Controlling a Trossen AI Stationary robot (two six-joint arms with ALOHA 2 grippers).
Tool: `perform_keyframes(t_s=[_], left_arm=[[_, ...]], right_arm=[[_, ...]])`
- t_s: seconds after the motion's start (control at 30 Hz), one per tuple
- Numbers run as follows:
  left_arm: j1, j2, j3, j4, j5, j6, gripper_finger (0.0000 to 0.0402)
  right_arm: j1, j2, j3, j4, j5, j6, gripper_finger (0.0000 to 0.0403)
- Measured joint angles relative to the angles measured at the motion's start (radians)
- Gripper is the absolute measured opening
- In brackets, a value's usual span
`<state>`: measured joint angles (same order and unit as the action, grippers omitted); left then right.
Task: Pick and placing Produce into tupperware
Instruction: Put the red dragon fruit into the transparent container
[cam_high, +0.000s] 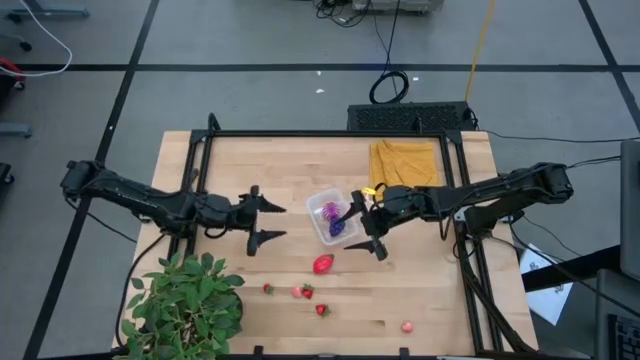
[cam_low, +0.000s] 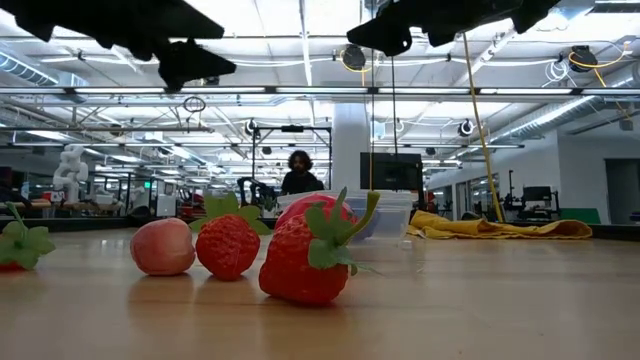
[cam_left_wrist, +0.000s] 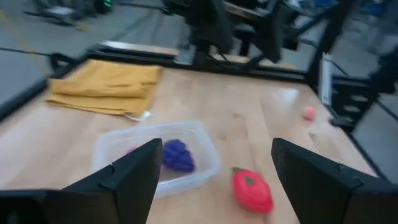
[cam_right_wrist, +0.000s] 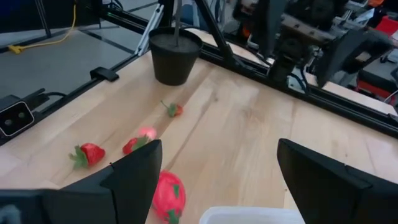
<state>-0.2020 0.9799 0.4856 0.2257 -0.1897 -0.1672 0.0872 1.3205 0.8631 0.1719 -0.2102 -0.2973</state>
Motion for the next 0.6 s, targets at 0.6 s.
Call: perform_keyframes(t_s=[0.6], left_arm=[[0.218, 0.400, 0.129, 0.065, 0.589, 0.075, 0.0308]], right_arm=[[-0.009, -0.001, 0.000, 0.002, 0.004, -0.003, 0.0307]])
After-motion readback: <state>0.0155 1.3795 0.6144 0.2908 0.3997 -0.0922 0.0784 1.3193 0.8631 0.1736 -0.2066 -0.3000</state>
